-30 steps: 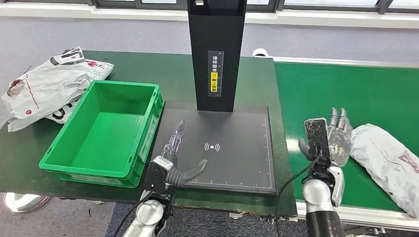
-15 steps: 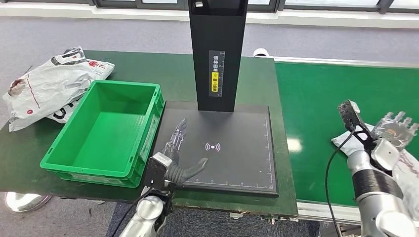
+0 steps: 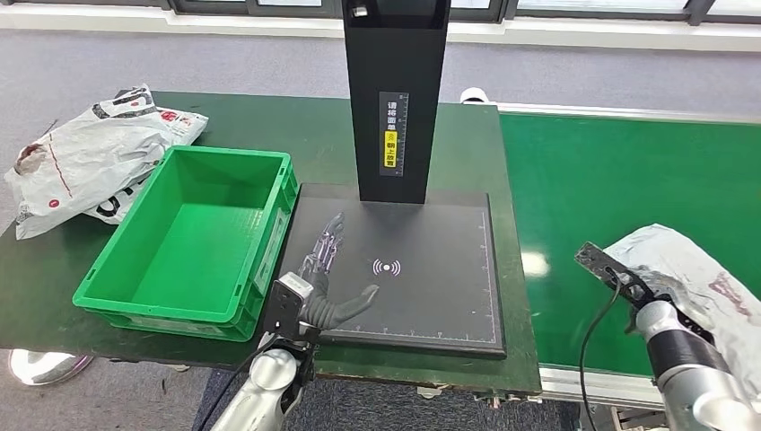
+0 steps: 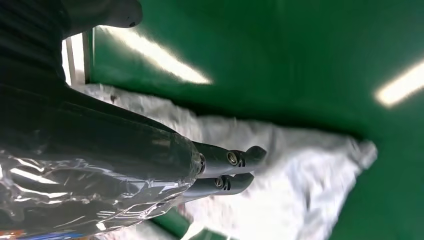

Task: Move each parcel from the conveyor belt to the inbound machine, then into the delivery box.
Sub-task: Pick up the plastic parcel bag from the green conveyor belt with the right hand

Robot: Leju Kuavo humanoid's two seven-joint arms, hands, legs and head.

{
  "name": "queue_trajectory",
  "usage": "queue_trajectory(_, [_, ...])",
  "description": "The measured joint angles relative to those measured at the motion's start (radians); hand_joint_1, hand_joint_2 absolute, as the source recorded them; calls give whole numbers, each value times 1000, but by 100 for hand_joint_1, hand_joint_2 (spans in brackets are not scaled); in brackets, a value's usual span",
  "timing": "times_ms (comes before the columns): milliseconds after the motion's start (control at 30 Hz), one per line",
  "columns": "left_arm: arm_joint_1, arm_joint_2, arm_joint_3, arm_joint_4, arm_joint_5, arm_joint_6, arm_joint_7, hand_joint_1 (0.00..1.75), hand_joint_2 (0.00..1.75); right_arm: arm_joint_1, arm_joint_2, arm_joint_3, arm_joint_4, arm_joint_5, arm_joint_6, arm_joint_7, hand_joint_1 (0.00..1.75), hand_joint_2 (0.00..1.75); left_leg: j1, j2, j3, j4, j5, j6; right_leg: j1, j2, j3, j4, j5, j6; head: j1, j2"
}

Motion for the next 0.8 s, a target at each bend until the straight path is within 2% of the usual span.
queue_trajectory(200, [3,7,0,1,26,-18,-4,0,175,-3,-5,0,32,-2,35,20,0,175,0,0,0,0,0,0,0,0,0,0,0,0,0,0])
queue_trajectory(800, [-1,8,0,5,29,-19,-4,0,175,-4,-12,0,46,-2,30,33,0,175,0,0,0,0,0,0,0,0,0,0,0,0,0,0])
